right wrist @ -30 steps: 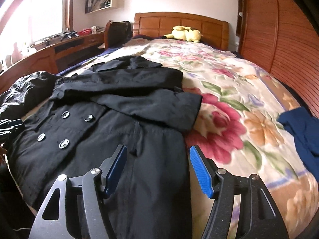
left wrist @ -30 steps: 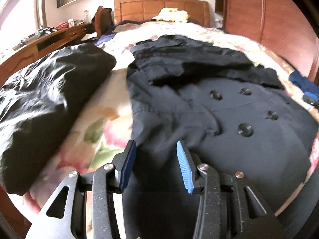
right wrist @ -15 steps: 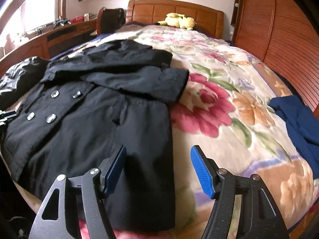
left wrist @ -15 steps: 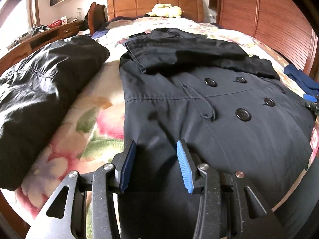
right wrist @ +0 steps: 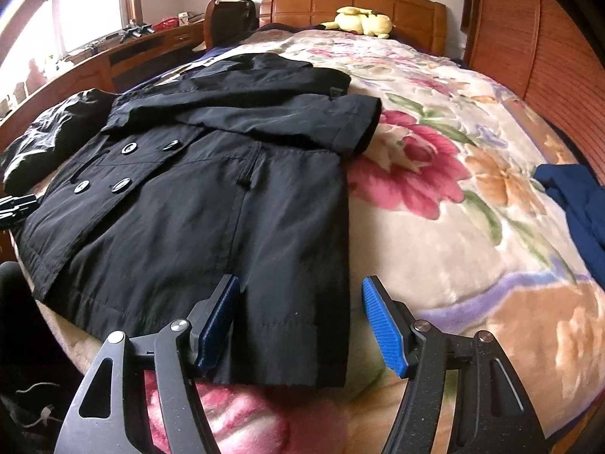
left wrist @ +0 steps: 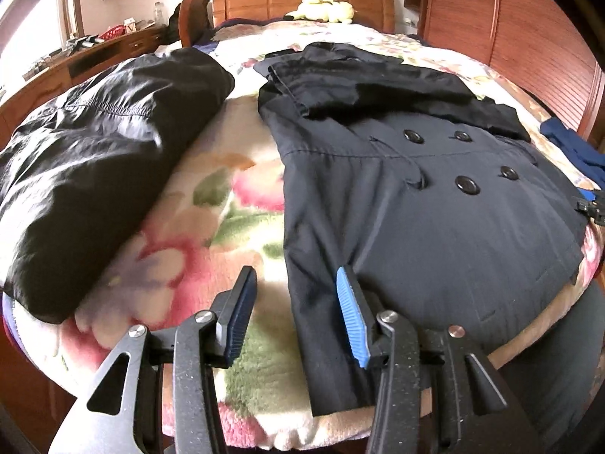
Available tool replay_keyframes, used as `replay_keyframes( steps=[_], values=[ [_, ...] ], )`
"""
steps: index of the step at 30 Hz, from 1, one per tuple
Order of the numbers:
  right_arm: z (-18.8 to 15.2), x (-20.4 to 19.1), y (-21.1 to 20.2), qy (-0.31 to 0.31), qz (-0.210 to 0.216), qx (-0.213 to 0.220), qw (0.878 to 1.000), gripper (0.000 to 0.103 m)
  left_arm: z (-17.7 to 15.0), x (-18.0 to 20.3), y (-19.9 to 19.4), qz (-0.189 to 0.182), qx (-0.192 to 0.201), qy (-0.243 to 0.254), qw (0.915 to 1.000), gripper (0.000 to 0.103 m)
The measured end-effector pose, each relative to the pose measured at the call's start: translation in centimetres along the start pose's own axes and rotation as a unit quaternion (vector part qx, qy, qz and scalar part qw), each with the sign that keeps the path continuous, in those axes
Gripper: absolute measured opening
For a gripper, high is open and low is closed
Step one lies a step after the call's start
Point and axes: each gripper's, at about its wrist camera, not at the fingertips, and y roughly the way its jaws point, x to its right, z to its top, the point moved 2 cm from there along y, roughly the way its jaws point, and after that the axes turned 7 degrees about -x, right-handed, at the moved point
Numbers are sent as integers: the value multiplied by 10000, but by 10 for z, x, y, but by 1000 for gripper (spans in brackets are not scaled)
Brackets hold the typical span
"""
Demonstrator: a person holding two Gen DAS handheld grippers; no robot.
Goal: Fold large clothes
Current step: 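Close the left tool on the hem while the right tool grasps the hem, then lift the hem with both tools and fold it over toward the collar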
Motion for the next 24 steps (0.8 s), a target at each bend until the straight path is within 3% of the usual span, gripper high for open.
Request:
replay_keyframes(
  steps=[2, 5, 9, 10, 13, 16, 24],
  values=[
    [0, -1, 2, -23, 59, -35, 10000, 68, -1, 0, 0, -66, 2, -44, 10000, 45],
    [2, -4, 3, -108, 228, -55, 9997, 53, -5, -1, -3, -222, 28, -140, 9997, 45],
    [-1, -9, 5, -244, 539, -89, 9982, 21, -13, 1, -9, -425, 65, -143, 9990, 45],
    [-1, -10, 6, -275, 563, -72, 9980, 18, -15, 2, -10, -522, 64, -152, 9985, 42],
    [0, -6, 3, -267, 690, 75, 9972, 12, -19, 7, -15, -801, 55, -71, 9967, 25],
    [-3, -3, -2, -150, 717, 262, 9970, 9, -20, 14, -22, -815, 124, 77, 9966, 9],
    [-14, -5, -46, 18, 799, 945, 9923, 7, -3, 7, -71, -707, 898, 4, 9934, 6]
  ],
)
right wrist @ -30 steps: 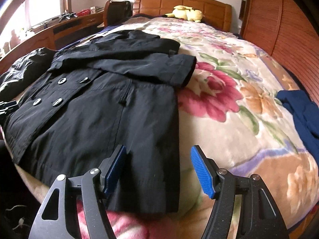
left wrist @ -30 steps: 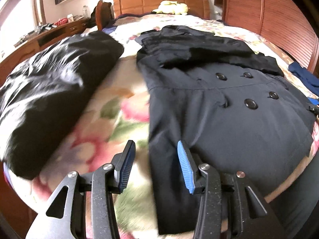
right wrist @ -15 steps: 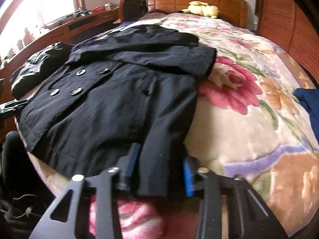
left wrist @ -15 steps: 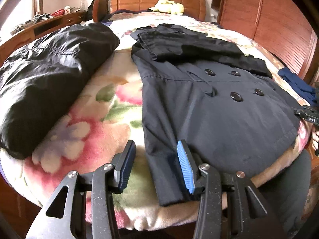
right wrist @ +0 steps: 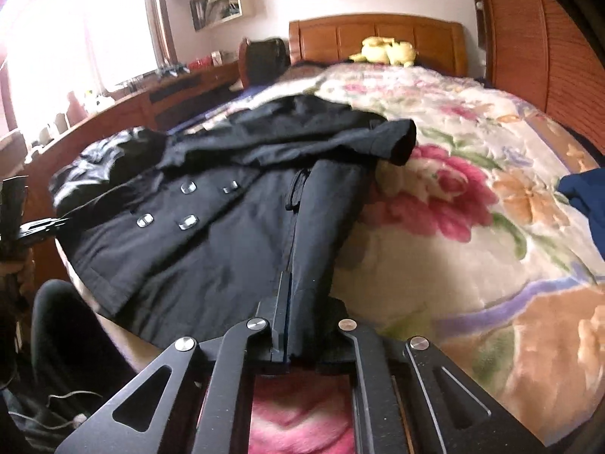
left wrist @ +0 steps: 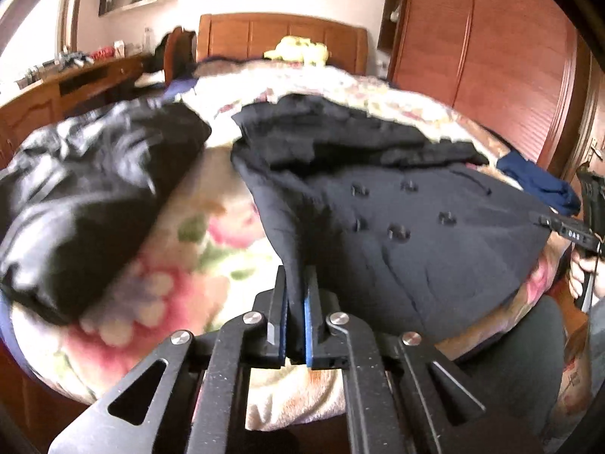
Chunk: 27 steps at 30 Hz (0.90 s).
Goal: Fold large clothes
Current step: 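Lift the hem with both tools and fold it over toward the collar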
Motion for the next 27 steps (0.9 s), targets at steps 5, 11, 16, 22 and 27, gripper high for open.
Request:
replay_keyframes(
  steps=[5, 11, 16, 22, 27],
  values=[
    [-3, -19, -31, -110, 144, 291, 9994, 7, 11, -9, -30, -5, 360, -78, 9993, 6],
    [-1, -21, -76, -137, 250, 765, 9967, 7, 32, -5, -69, -15, 845, 34, 9964, 6],
    [22, -13, -101, -104, 251, 1258, 9917, 7, 68, -3, -87, 24, 1288, 123, 9916, 6],
    [66, 8, -97, -88, 52, 1641, 9864, 7, 119, -2, -78, 247, 1604, 263, 9864, 6],
    [89, 31, -58, -13, -169, 1484, 9888, 7, 144, -10, -44, 292, 1518, 226, 9877, 6]
  ],
)
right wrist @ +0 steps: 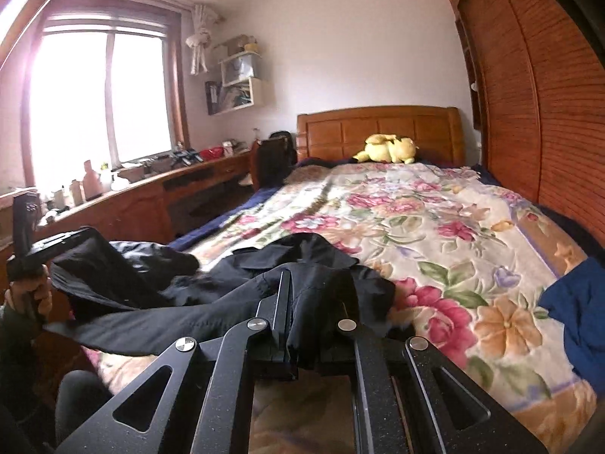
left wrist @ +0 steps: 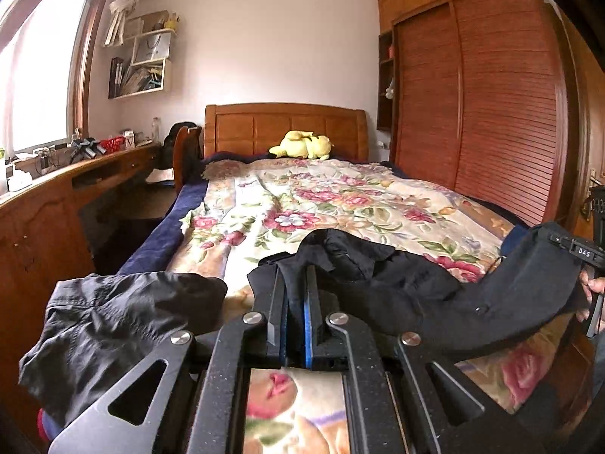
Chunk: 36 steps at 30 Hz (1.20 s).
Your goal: Fold large clothes
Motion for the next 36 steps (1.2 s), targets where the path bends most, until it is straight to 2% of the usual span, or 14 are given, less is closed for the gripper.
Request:
replay_keyframes(
  steps=[4, 9, 15, 20, 24, 27, 29, 30, 31, 33, 36],
  values=[
    [15, 9, 43, 15, -154, -169, 9997, 7, 9, -8, 36, 125, -76, -42, 9999, 6],
    [43, 6, 78, -6, -326, -295, 9990, 7, 31, -17, 86, 300, -177, -22, 9994, 6],
    [74, 25, 155, 119, -492, -528, 9973, 7, 60, -32, 159, 510, -341, 4, 9981, 6],
    [82, 32, 206, 213, -659, -850, 9940, 7, 75, -41, 210, 539, -528, -10, 9971, 7],
    [84, 36, 244, 337, -660, -1202, 9900, 7, 72, -39, 229, 533, -702, -5, 9961, 8],
    [86, 32, 256, 344, -638, -1391, 9876, 9, 64, -39, 226, 426, -769, -25, 9961, 19],
    [88, 32, 255, 459, -541, -1420, 9873, 15, 61, -40, 221, 429, -760, -3, 9962, 32],
    [91, 37, 254, 586, -503, -1380, 9874, 24, 59, -41, 214, 436, -757, -28, 9962, 34],
    [96, 45, 251, 806, -452, -1262, 9877, 37, 58, -41, 211, 431, -782, -38, 9960, 35],
    [100, 57, 235, 1180, -352, -997, 9874, 48, 53, -38, 202, 384, -835, -5, 9958, 36],
    [96, 62, 219, 1088, -504, -1092, 9868, 51, 34, -28, 185, 265, -888, 121, 9956, 36]
  ],
)
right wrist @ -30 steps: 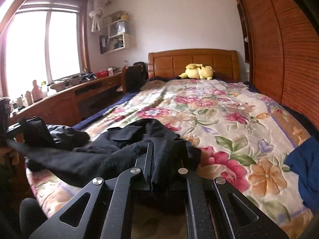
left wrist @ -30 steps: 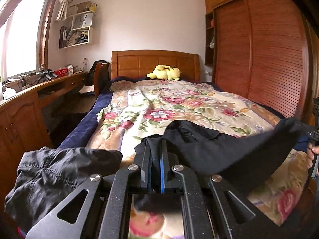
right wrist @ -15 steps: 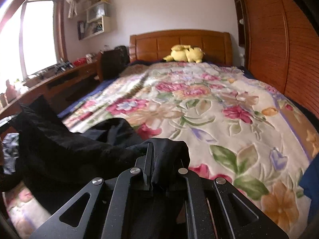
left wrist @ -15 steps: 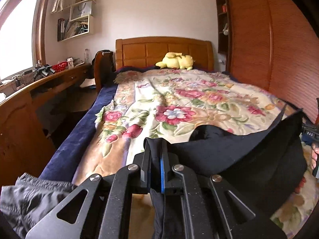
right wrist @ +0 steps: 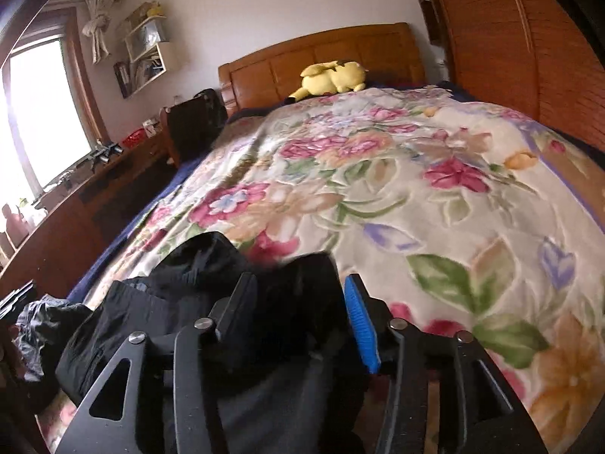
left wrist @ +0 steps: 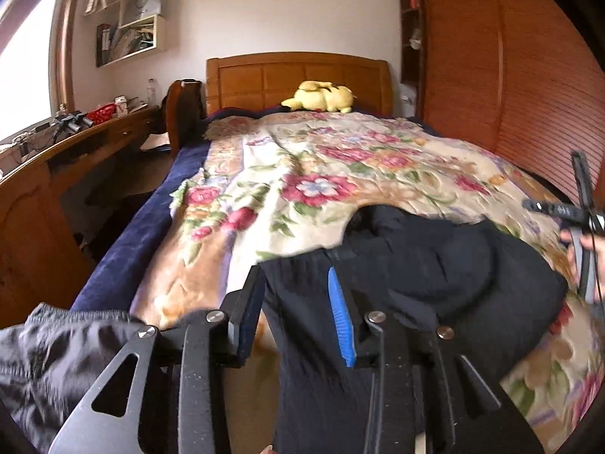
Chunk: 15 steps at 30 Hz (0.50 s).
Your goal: Fold large clothes
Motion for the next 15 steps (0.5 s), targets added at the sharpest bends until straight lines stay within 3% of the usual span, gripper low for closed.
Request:
replay_keyframes(
  steps=[6, 9, 15],
  values=[
    [-35, -3, -16, -394, -379, -328, 9980, 53, -43, 15, -10, -165, -155, 82, 9997, 37],
    [-47, -8, -18, -492, -358, -539, 9967, 55, -65, 23, -4, -149, -315, 140, 9993, 37],
    [-56, -15, 5, -598, -406, -844, 9938, 56, -87, 25, 17, -151, -696, 107, 9974, 37]
  ],
)
